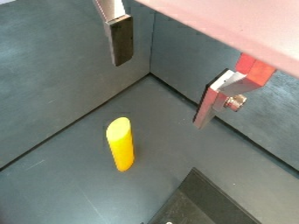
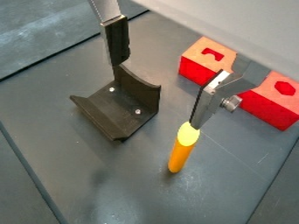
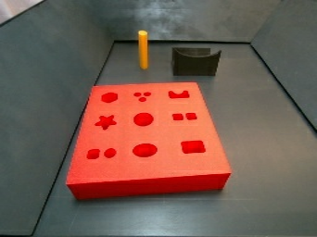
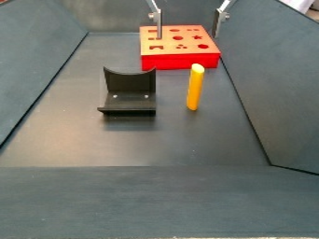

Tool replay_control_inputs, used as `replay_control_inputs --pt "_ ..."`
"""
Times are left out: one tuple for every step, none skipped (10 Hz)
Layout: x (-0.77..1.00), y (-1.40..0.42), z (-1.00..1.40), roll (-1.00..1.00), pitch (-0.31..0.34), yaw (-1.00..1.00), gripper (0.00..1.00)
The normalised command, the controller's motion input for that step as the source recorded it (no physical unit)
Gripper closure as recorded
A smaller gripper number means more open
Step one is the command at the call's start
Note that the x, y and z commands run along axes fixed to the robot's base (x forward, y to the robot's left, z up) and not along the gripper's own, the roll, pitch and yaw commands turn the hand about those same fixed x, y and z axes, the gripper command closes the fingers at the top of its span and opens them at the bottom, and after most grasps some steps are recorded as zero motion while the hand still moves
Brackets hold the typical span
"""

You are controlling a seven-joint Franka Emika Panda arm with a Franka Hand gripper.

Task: Pick up the oval object. Move up. Move to above the board. Insert the oval object.
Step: Pick up the oval object.

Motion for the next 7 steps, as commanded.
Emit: replay_control_inputs --pt "0.00 0.02 0.00 -0.06 0.000 0.00 0.00" --pt "-0.06 0.00 -0.19 -0.13 -0.043 0.00 0.00" --pt "-0.05 -0.05 -0.71 -0.14 0.000 0.22 0.00" --pt "-0.05 -0.17 -0.93 -0.02 0.047 0.64 0.00" --pt "-0.09 -0.15 -0.94 0.00 0.059 0.66 0.00" --pt "-0.16 -0.19 -1.00 0.00 0.053 0.61 0.00" --pt "-0.13 -0.23 -1.00 0.00 0.059 0.53 0.00"
